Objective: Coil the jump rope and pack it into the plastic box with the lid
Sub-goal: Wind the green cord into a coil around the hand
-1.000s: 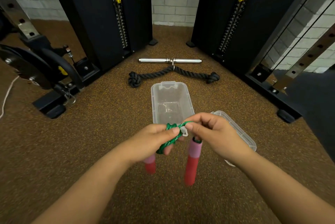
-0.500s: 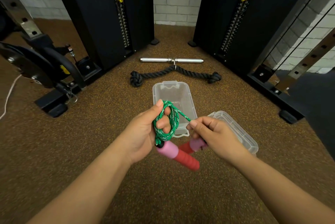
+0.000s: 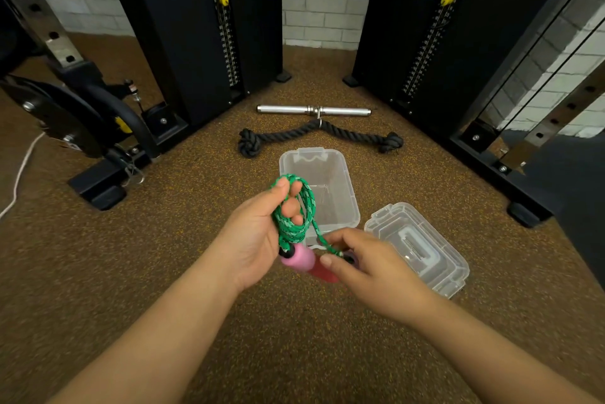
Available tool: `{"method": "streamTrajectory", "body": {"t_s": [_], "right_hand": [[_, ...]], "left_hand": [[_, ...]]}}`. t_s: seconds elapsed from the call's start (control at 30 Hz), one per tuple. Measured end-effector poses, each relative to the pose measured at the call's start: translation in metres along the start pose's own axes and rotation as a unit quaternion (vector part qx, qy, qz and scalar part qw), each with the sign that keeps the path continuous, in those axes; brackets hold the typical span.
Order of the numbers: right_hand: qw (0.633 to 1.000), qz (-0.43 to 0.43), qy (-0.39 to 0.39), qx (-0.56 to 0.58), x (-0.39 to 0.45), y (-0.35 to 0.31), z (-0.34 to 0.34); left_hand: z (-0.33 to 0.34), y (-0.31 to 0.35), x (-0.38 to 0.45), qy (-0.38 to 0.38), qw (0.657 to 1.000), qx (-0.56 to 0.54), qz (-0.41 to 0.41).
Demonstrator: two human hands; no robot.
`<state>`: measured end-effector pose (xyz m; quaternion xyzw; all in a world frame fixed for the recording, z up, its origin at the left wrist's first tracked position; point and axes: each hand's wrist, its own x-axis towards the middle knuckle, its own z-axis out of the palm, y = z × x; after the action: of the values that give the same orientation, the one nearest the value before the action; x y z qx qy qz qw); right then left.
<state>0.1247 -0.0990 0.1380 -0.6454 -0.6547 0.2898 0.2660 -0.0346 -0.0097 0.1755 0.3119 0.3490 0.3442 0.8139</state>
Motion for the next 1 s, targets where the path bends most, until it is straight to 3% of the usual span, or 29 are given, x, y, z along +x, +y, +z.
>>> {"method": "streamTrajectory", "body": {"t_s": [0.07,0.17,0.37,0.57,0.73,1.0], "right_hand": [[0.989,0.046,-0.011,0.144,0.001,-0.002,-0.001],[0.942,0.064,-0.038,0.328,0.003,-0.009,-0.003],[0.906,0.028,-0.120,0.404,0.003,-0.016,-0.013],[0.920,0.052,-0.067,0.383,0.007,-0.010,-0.027],[0.942,0.066,0.011,0.330,0.009,-0.011,-0.025],[0.947,0.040,0.112,0.298,0.011,-0.011,-0.021]], "left_hand": [[0.001,-0.001,-0.002,-0.010,0.995,0.095,0.005],[0.005,-0.005,-0.007,-0.054,0.980,0.193,-0.002],[0.004,-0.010,-0.012,-0.179,0.958,0.217,-0.050],[0.006,-0.006,-0.013,-0.169,0.935,0.306,-0.059],[0.004,-0.015,-0.005,-0.092,0.907,0.412,0.003],[0.013,-0.025,-0.001,-0.013,0.915,0.395,0.087]]}}
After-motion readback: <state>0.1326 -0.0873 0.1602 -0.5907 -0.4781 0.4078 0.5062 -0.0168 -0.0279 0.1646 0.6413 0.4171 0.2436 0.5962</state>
